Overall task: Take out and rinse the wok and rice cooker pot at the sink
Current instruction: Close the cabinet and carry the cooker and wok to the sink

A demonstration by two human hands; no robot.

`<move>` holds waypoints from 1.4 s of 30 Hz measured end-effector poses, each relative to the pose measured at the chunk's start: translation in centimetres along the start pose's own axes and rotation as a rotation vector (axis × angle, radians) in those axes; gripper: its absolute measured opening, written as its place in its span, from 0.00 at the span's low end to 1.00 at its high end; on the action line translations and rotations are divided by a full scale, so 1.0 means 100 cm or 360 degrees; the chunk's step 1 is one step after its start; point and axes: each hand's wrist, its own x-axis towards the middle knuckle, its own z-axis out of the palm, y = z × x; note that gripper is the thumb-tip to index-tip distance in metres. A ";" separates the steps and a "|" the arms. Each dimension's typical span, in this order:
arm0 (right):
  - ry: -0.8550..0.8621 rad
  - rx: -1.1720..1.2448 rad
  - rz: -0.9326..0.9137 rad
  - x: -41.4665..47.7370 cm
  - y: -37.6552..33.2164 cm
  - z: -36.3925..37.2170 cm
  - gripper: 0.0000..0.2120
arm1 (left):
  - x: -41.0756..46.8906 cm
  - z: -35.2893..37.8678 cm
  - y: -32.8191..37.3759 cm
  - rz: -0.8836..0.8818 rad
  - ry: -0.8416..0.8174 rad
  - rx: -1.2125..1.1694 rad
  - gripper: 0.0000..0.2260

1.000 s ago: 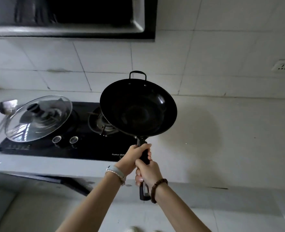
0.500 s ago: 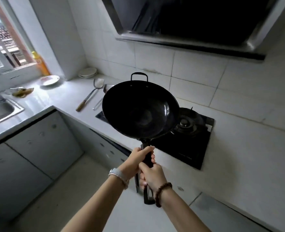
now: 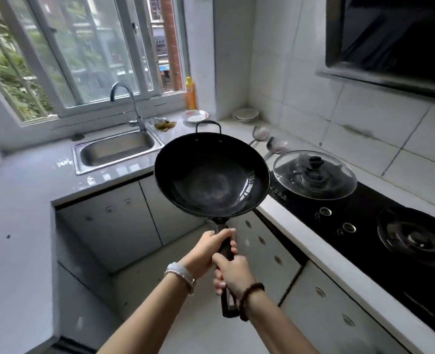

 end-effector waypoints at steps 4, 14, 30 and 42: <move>-0.0158 -0.0132 0.0046 0.021 -0.002 0.045 0.12 | 0.000 -0.051 0.016 0.0041 0.0126 -0.0150 0.12; -0.0518 -0.0457 0.0119 0.093 -0.018 0.139 0.10 | 0.027 -0.153 0.056 0.0092 0.0515 -0.0449 0.11; -0.0939 -0.0700 0.0179 0.234 -0.095 0.275 0.09 | 0.116 -0.279 0.169 0.0231 0.0958 -0.0773 0.12; -0.1045 -0.0760 0.0251 0.312 -0.122 0.401 0.08 | 0.167 -0.402 0.230 0.0261 0.1031 -0.0893 0.12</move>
